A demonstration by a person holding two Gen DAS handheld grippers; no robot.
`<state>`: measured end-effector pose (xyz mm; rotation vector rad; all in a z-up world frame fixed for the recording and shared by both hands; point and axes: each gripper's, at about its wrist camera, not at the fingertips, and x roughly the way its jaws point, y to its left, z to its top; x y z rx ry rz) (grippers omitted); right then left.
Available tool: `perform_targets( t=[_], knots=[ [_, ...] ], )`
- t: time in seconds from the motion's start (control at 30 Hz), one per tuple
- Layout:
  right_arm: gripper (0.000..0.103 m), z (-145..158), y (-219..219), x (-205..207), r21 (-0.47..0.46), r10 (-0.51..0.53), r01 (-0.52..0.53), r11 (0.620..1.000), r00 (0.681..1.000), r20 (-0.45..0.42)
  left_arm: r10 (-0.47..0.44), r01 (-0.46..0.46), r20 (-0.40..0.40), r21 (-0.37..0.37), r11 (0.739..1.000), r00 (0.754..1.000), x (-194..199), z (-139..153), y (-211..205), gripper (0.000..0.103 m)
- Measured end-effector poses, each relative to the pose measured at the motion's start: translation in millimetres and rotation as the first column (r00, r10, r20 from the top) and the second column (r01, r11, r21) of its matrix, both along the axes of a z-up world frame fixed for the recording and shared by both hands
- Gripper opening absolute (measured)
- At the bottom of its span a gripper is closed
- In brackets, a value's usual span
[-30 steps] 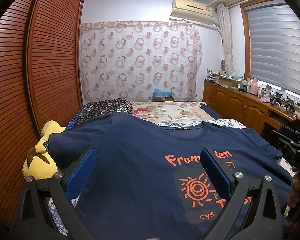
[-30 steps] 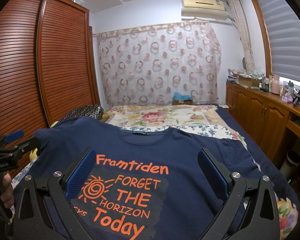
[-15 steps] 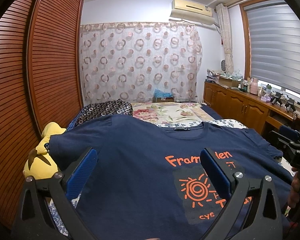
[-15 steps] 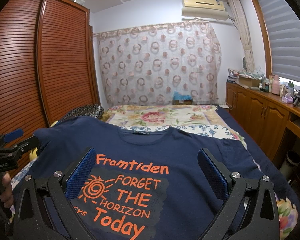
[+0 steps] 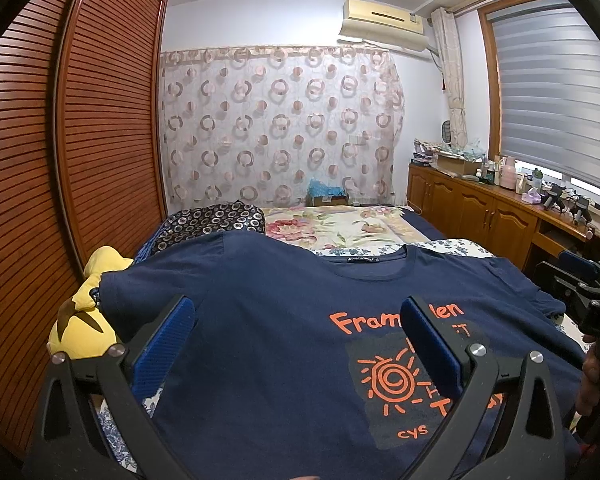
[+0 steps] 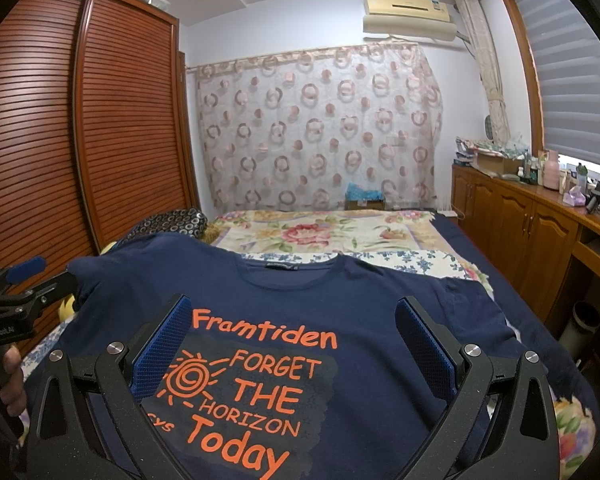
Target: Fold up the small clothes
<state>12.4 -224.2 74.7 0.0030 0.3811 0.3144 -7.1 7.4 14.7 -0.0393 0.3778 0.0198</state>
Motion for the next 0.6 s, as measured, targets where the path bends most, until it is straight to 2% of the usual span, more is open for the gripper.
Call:
perform_targets(
  t=[0.6],
  knots=[
    [0.103,-0.1,0.1,-0.9,0.000,0.000,0.000,1.000,1.000,0.002,0.001,-0.001,0.005,0.006,1.000,1.000,-2.0,2.9,-2.7,0.103]
  ],
)
